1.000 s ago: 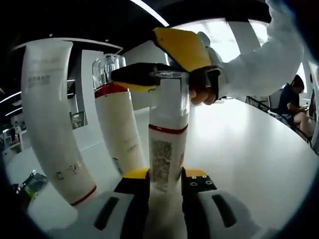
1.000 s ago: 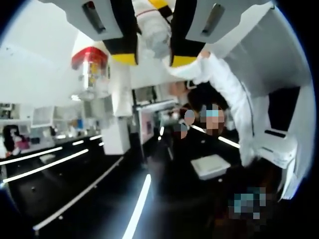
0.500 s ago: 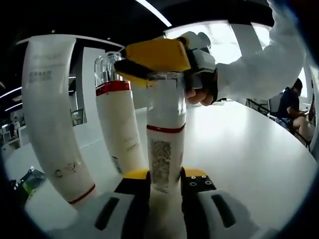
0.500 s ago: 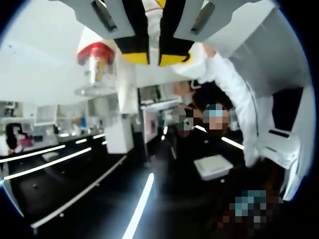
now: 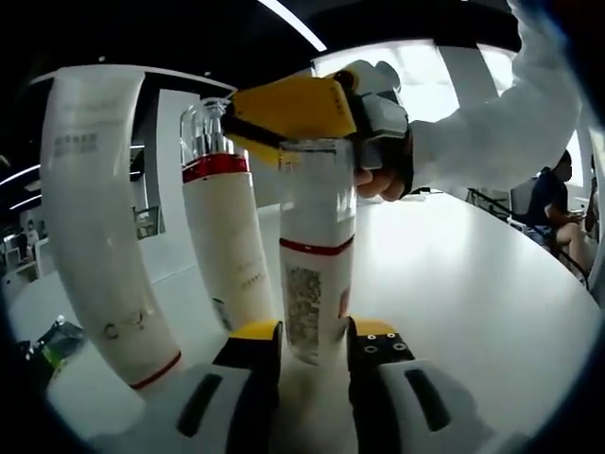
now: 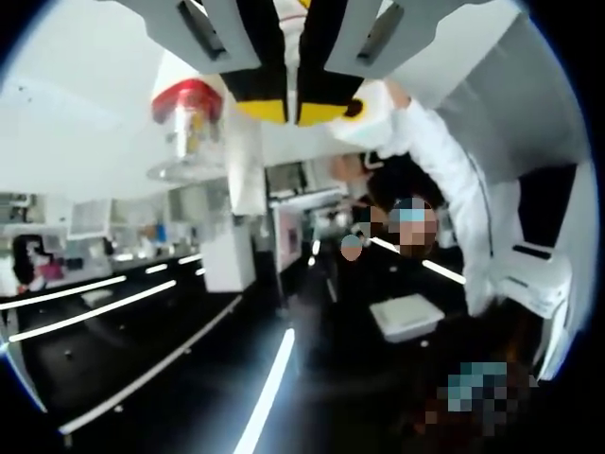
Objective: Arrange the skincare products in the storage area until every visible bottle or jar stands upright without overlapping.
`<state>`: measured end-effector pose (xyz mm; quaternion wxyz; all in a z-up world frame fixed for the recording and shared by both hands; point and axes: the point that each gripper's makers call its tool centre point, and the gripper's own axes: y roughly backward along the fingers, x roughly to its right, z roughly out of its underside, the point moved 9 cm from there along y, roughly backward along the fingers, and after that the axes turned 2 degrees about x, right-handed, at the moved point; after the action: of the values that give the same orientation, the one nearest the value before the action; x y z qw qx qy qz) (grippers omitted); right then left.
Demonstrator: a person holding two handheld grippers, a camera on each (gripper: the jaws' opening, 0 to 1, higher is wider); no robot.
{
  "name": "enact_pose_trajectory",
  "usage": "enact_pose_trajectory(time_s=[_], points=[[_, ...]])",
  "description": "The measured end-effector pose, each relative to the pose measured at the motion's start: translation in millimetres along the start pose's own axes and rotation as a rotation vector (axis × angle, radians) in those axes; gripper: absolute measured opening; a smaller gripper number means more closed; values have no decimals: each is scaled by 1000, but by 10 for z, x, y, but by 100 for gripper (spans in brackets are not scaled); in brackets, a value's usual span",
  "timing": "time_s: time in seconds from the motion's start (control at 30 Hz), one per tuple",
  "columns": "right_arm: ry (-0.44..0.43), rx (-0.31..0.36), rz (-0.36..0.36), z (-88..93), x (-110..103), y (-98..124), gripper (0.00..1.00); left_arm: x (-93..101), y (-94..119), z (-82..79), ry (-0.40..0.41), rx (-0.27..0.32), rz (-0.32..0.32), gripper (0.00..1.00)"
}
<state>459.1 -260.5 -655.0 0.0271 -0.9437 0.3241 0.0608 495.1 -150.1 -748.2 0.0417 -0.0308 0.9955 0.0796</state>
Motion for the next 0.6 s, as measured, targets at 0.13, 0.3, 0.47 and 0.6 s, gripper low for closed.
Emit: enact_pose_trajectory(time_s=[0.13, 0.3, 0.47, 0.6], points=[[0, -1, -3, -4, 3, -5, 0, -9, -1, 6, 0, 0, -3, 30], [1, 1, -3, -15, 2, -9, 0, -4, -4, 5, -3, -2, -6, 29], [2, 4, 3, -24, 4, 0, 0, -15, -4, 13, -3, -3, -5, 29], [7, 7, 4, -47, -3, 11, 0, -13, -2, 12, -2, -3, -4, 29]])
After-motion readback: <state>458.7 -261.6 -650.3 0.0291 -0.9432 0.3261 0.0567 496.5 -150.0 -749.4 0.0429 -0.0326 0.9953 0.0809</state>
